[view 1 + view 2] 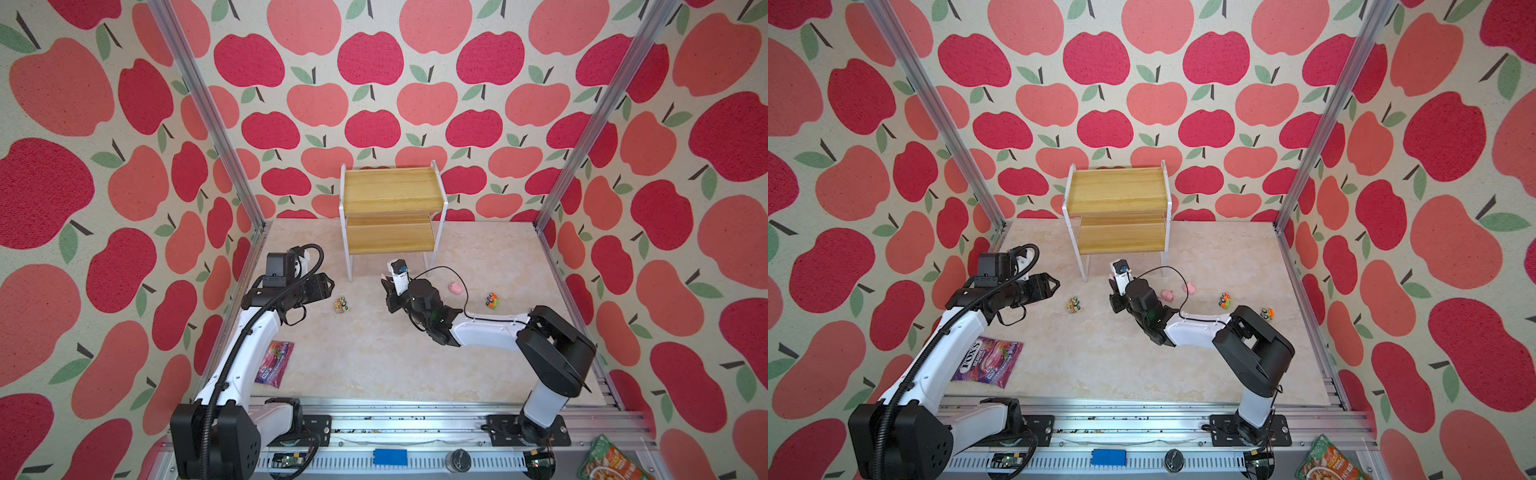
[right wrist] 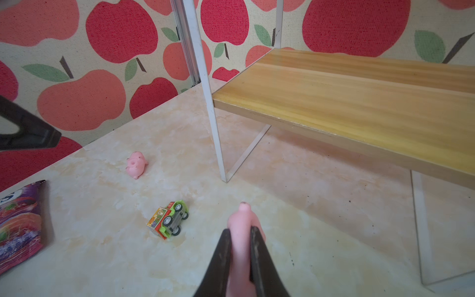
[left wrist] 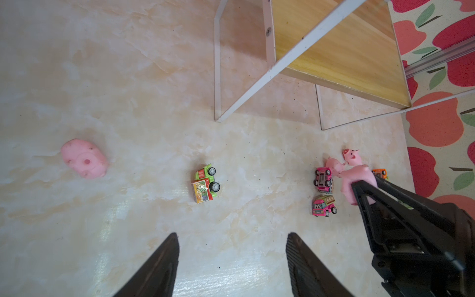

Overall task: Organize plastic toys on shelves
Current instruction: Place the plastic toy on the shelf.

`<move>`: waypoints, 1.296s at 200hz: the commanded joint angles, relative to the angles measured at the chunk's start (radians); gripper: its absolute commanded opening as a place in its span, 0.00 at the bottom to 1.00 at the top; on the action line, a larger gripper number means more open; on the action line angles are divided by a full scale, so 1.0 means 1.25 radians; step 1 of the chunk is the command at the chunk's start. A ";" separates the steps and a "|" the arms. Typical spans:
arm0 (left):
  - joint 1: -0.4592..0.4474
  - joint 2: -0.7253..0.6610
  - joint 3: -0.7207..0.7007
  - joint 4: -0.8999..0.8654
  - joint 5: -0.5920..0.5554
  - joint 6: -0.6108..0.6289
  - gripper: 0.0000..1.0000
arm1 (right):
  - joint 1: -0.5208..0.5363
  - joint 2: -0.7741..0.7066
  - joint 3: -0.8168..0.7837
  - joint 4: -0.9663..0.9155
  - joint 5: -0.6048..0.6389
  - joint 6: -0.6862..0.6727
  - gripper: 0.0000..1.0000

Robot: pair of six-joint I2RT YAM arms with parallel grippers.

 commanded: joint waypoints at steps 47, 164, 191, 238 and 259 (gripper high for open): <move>-0.021 -0.008 -0.010 -0.028 -0.024 0.027 0.69 | -0.101 -0.015 0.092 -0.079 0.009 -0.056 0.16; -0.028 -0.004 -0.010 -0.028 -0.024 0.029 0.69 | -0.190 0.085 0.207 -0.047 0.043 -0.083 0.17; -0.030 0.000 -0.011 -0.028 -0.024 0.030 0.69 | -0.199 0.101 0.208 -0.015 0.075 -0.082 0.18; -0.032 0.004 -0.011 -0.028 -0.026 0.030 0.69 | -0.222 0.126 0.218 0.013 0.086 -0.052 0.18; -0.032 0.005 -0.011 -0.028 -0.026 0.031 0.69 | -0.226 0.140 0.230 0.020 0.088 -0.049 0.19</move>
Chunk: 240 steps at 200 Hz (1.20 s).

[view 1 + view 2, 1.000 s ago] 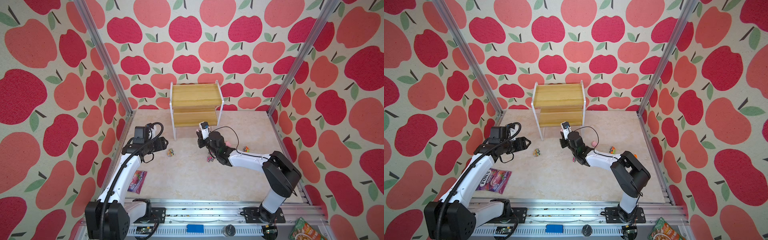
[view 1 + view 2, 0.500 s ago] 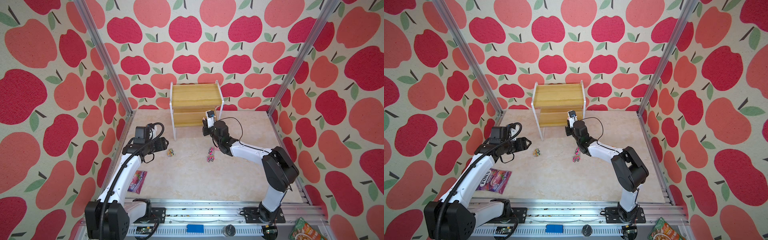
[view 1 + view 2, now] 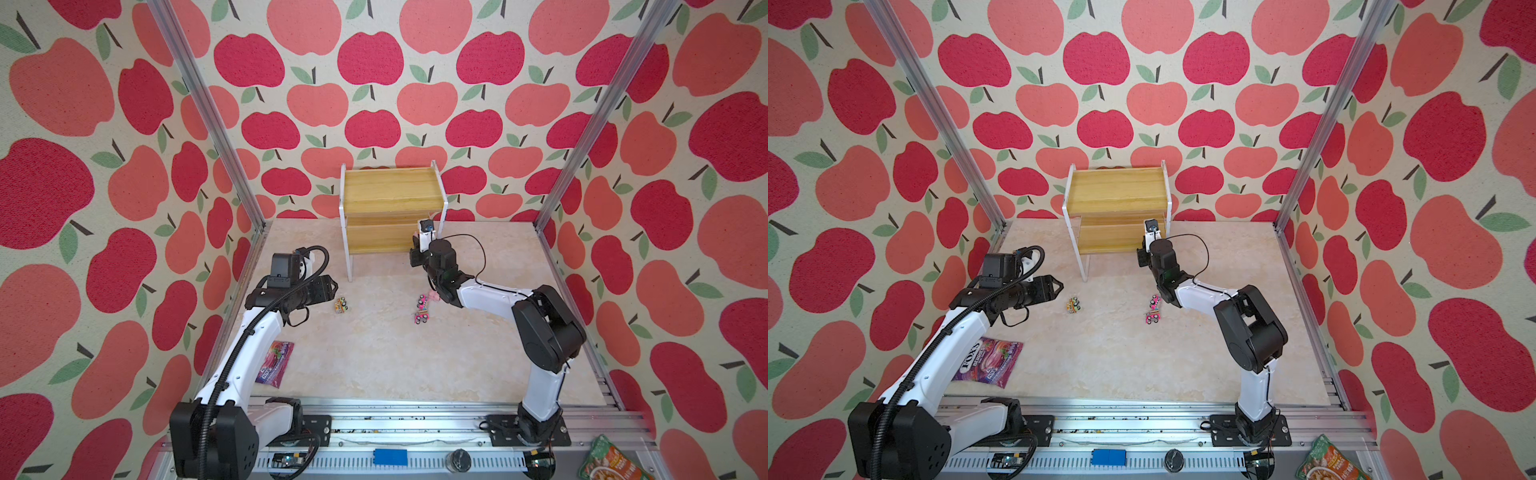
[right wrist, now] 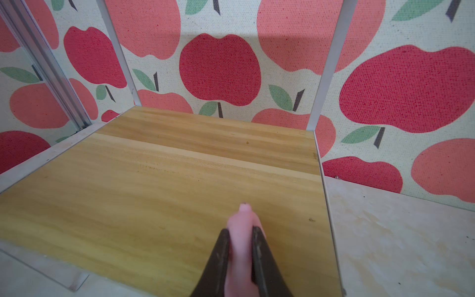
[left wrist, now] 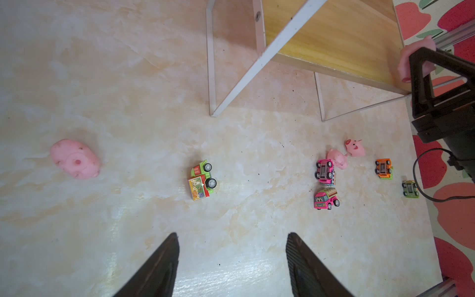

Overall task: Organize plastic toys on shelves
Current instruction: Place the plastic toy on the shelf.

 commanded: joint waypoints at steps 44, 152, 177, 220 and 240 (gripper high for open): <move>-0.004 0.009 -0.007 -0.024 -0.009 0.019 0.69 | -0.018 0.046 0.060 0.030 0.017 0.013 0.21; -0.005 0.015 -0.007 -0.028 -0.017 0.021 0.69 | -0.024 0.057 0.079 0.005 -0.011 0.026 0.36; -0.005 0.011 -0.008 -0.028 -0.024 0.023 0.70 | -0.024 0.029 0.063 0.005 -0.035 0.037 0.46; 0.002 0.010 -0.007 -0.030 -0.036 0.024 0.72 | -0.013 -0.032 0.001 0.028 -0.084 0.047 0.64; 0.008 0.009 -0.007 -0.032 -0.046 0.025 0.74 | -0.007 -0.067 -0.036 0.037 -0.105 0.059 0.69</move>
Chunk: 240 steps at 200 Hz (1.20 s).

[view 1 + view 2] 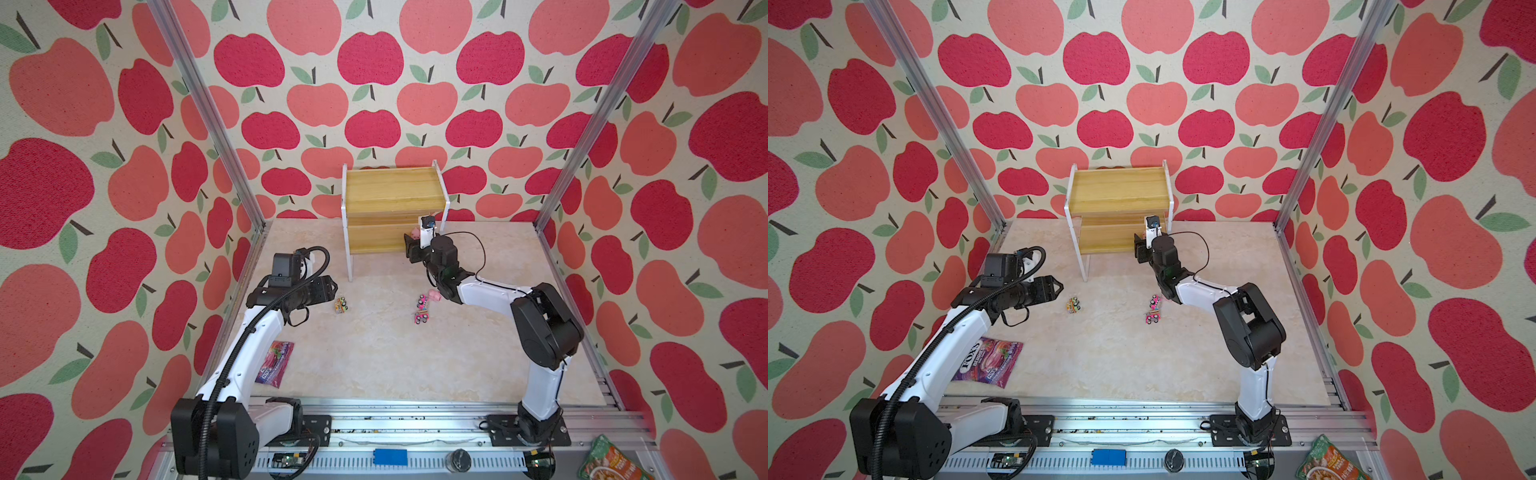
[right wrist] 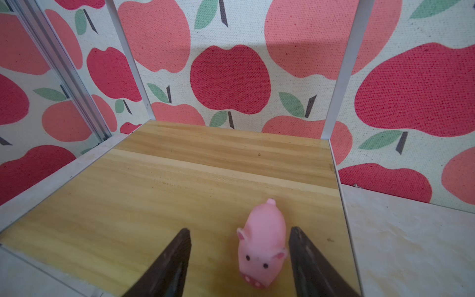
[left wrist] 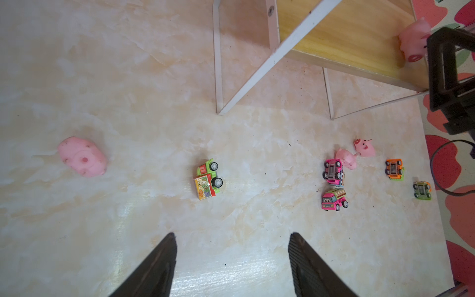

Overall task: Organize plastic toys on shelves
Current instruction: Place the plastic toy on the shelf, then pick up the plastic toy from the middle-left of the table.

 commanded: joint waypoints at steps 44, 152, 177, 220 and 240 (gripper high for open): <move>0.031 -0.006 -0.007 -0.028 -0.042 0.014 0.76 | 0.028 -0.142 -0.138 0.031 -0.064 0.051 0.73; 0.192 0.136 0.014 -0.051 -0.116 -0.100 0.74 | 0.183 -0.268 -0.369 -0.032 -0.230 0.004 0.73; 0.218 0.204 0.032 -0.037 -0.097 -0.163 0.72 | 0.189 -0.257 -0.397 -0.022 -0.287 0.010 0.73; 0.208 0.347 0.125 -0.066 -0.141 -0.221 0.68 | 0.194 -0.252 -0.415 -0.062 -0.336 -0.022 0.73; 0.209 0.413 0.169 -0.074 -0.154 -0.227 0.67 | 0.196 -0.258 -0.428 -0.062 -0.338 -0.033 0.73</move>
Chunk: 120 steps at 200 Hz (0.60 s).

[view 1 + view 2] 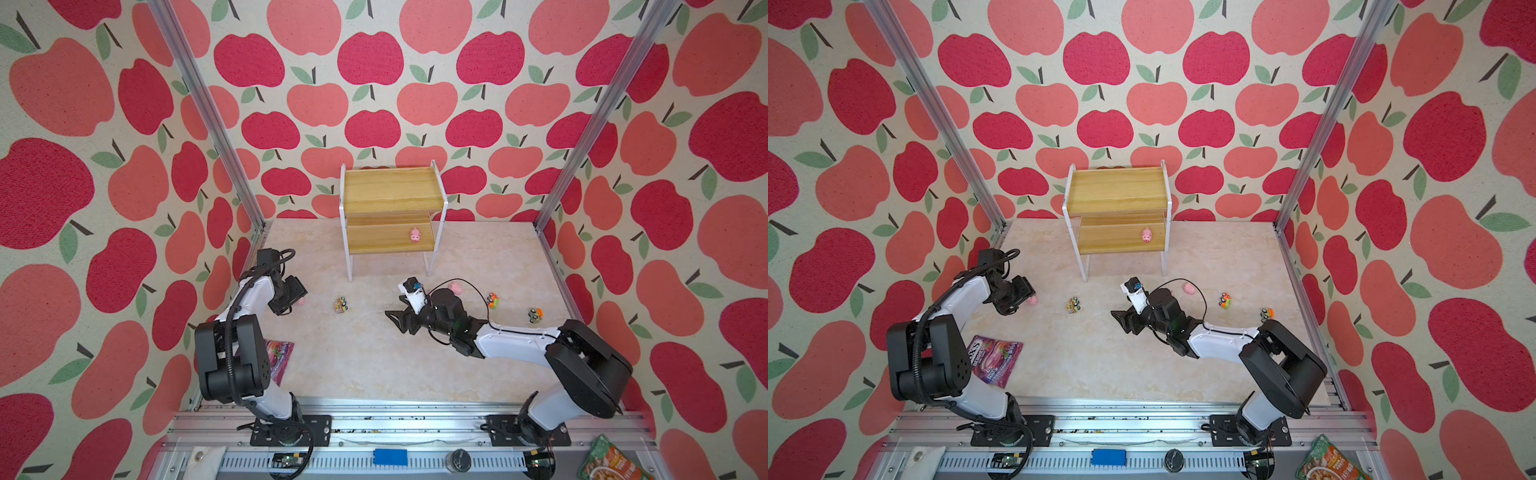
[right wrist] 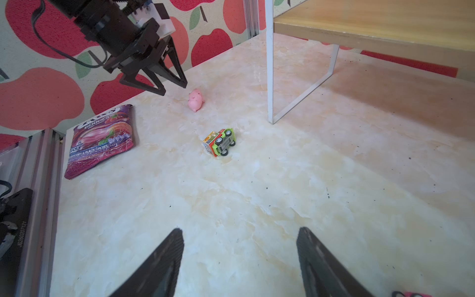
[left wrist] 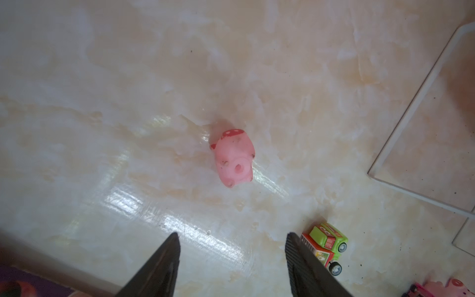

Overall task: Organize plastic toys on shelves
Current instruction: Pick up the plastic toy from the middle-left of the table.

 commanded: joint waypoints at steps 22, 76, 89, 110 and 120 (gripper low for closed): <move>-0.002 0.123 0.108 -0.048 -0.059 -0.032 0.66 | 0.006 -0.005 -0.028 -0.024 -0.037 -0.038 0.73; -0.004 0.209 0.144 -0.048 -0.074 -0.027 0.62 | 0.005 -0.003 -0.029 -0.024 -0.037 -0.031 0.73; -0.004 0.217 0.133 -0.037 -0.065 -0.027 0.57 | 0.005 -0.007 -0.030 -0.028 -0.035 -0.031 0.73; -0.005 0.218 0.115 -0.018 -0.047 -0.023 0.46 | 0.002 -0.014 -0.030 -0.035 -0.035 -0.028 0.73; -0.007 0.213 0.106 -0.006 -0.040 -0.020 0.38 | -0.002 -0.017 -0.031 -0.037 -0.034 -0.026 0.73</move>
